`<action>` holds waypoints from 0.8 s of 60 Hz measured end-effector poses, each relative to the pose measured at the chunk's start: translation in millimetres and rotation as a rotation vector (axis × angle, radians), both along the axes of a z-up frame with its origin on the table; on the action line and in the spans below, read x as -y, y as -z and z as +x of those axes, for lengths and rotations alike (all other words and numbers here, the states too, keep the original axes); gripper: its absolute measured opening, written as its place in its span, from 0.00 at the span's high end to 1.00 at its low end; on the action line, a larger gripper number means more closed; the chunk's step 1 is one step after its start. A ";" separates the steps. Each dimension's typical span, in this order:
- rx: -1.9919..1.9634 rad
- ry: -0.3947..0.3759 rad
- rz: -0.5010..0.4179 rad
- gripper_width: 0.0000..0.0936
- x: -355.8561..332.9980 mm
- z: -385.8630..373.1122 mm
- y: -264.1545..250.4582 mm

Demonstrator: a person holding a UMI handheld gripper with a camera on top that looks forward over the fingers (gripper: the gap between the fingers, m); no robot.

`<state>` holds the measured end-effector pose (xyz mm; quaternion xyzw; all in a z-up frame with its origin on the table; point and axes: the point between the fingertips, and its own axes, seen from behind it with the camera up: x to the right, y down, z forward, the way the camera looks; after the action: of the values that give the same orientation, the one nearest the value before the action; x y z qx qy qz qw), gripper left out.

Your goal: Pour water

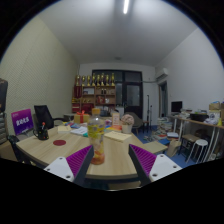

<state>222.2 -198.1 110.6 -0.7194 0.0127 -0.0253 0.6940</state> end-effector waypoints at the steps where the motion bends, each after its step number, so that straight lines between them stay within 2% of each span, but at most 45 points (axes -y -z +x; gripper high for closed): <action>1: 0.000 -0.003 -0.001 0.14 -7.4 -5.0 0.9; 15: 0.026 0.016 -0.041 0.14 -111.0 -56.0 22.5; 26: -0.004 0.130 -0.061 0.15 -160.4 -50.6 45.6; 27: -0.014 0.140 -0.065 0.16 -163.4 -49.7 47.9; 31: -0.056 0.163 -0.082 0.45 -171.4 -49.2 57.6; 32: -0.064 0.176 -0.086 0.50 -172.2 -49.3 58.3; 38: -0.025 0.202 -0.067 0.53 -171.2 -49.4 55.7; 48: 0.118 0.166 -0.050 0.64 -166.7 -70.5 35.8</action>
<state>151.7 -31.4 74.9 -0.7303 0.0309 -0.1254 0.6708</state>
